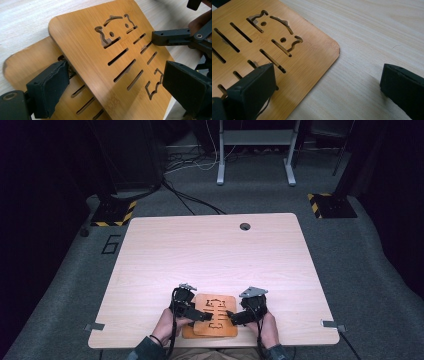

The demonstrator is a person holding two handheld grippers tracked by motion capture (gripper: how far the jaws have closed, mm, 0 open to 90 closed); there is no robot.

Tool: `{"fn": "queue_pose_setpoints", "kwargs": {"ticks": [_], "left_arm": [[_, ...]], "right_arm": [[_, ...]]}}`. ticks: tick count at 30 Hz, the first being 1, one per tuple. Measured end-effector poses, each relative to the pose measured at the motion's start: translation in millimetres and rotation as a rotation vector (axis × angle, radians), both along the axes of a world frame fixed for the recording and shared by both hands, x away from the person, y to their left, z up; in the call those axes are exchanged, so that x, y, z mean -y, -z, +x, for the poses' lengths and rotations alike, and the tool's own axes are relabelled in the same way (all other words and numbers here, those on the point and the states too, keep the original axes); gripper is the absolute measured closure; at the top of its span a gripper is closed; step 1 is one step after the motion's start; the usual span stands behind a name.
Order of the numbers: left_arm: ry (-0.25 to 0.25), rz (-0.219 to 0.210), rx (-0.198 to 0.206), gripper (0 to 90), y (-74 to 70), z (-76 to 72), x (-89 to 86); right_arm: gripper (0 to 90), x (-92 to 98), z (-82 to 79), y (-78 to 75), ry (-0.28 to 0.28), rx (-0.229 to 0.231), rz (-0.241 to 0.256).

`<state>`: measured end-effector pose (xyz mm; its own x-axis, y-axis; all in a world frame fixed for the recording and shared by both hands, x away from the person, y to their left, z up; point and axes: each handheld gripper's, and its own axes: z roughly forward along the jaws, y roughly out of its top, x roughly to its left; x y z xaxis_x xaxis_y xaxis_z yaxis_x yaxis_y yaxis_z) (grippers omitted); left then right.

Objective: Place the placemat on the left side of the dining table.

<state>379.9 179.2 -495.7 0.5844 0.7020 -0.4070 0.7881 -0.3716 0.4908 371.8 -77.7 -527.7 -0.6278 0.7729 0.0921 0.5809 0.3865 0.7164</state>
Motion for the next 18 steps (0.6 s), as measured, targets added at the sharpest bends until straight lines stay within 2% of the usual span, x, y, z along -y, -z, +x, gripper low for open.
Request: {"fn": "queue_pose_setpoints", "kwargs": {"ticks": [3,6,8,11,18], "left_arm": [[0.008,-0.032,-0.022,7.5,0.6,1.1,-0.1],[-0.002,-0.042,-0.026,7.3,0.7,0.9,1.3],[0.005,-0.021,-0.023,7.3,-0.5,0.7,1.7],[0.009,-0.020,-0.022,7.1,-2.7,0.3,2.7],[0.010,0.012,-0.019,7.2,-8.7,0.3,6.5]], "right_arm": [[0.0,0.1,-0.3,0.0,0.000,-0.003,-0.001],[0.0,0.4,0.4,0.2,-0.005,0.006,-0.003],[0.0,0.3,0.2,0.2,-0.003,0.004,-0.002],[0.0,0.4,0.2,0.1,-0.002,0.002,0.000],[0.0,1.1,-0.1,0.0,0.003,0.001,0.002]]}}
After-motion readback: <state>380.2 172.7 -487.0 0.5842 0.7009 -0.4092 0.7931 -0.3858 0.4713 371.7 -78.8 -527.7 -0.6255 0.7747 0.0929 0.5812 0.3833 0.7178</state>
